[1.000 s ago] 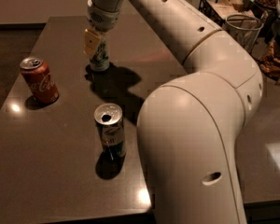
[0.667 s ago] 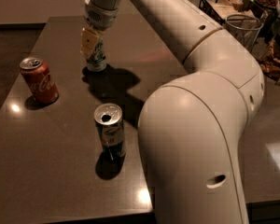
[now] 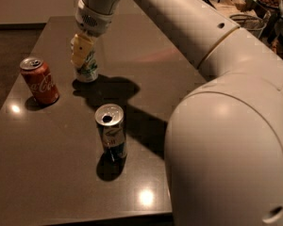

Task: Move 7up can near coke can

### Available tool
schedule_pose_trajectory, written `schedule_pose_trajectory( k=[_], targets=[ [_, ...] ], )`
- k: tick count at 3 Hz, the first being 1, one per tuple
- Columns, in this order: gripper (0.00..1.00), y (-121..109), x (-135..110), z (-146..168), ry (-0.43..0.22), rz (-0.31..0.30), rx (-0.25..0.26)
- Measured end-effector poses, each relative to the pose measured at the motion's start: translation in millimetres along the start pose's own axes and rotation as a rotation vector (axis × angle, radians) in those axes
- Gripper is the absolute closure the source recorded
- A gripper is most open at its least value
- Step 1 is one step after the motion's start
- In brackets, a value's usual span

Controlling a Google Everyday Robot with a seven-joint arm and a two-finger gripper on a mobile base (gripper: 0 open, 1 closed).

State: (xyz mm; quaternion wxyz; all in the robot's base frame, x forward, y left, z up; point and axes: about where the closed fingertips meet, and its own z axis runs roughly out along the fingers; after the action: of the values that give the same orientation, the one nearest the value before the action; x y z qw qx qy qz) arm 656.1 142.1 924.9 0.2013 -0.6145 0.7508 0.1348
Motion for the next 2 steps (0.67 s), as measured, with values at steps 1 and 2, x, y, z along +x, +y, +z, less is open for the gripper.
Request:
schedule_pose_trajectory(
  k=[1,2],
  targets=[
    [1.00,36,-1,10,-0.019,-0.049,-0.046],
    [0.82,63,-6,14,-0.028,-0.104,-0.061]
  ],
)
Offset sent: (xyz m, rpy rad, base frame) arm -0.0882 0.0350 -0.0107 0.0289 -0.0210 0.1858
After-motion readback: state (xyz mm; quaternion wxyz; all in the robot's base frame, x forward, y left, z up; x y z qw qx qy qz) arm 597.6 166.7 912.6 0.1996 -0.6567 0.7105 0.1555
